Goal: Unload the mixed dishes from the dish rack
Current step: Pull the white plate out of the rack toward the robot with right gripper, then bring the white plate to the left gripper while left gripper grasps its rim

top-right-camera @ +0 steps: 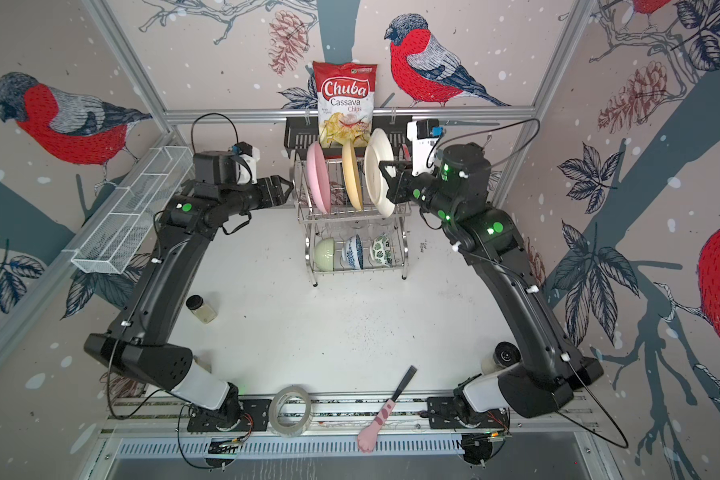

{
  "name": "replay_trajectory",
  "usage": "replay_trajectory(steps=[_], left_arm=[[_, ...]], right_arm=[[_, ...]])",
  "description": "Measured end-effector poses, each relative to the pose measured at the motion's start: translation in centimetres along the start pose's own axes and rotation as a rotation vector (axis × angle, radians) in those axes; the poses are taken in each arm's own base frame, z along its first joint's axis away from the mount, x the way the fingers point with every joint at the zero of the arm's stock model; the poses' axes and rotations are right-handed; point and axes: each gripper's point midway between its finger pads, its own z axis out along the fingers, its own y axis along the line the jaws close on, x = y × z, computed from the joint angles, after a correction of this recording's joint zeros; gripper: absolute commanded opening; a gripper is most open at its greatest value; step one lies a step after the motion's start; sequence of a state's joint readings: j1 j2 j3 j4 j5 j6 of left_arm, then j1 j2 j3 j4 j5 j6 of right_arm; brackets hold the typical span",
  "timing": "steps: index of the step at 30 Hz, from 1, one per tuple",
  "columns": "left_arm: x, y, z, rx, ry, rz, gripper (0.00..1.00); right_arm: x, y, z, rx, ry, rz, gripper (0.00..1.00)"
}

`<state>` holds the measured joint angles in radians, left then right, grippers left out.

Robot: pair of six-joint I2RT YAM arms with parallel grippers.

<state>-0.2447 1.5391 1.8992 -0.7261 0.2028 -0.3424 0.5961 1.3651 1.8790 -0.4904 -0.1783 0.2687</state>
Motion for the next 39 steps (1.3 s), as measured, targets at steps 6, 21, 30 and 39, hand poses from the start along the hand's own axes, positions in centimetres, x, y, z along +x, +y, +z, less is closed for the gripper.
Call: replay_trajectory(steps=[6,21,30,39], left_arm=[[0.9,0.2,-3.5,-0.013,-0.012,-0.006,0.94],[9.9,0.7,-9.0,0.029,0.115,-0.080,0.96],[15.4,1.5,-7.9,0.051,0.262,-0.125,0.96],[18.4,1.1,-5.1,0.090,0.398,-0.147,0.89]], right_arm=[[3.5,5.9,-3.9,-0.105,0.041,-0.041,0.00],[19.6,15.0,-6.3,-0.116,0.318,-0.272,0.00],[28.1,13.8,-3.1,0.036,0.424,-0.529,0.00],[34.0,15.0,-0.2,0.075,0.474,-0.797,0.00]])
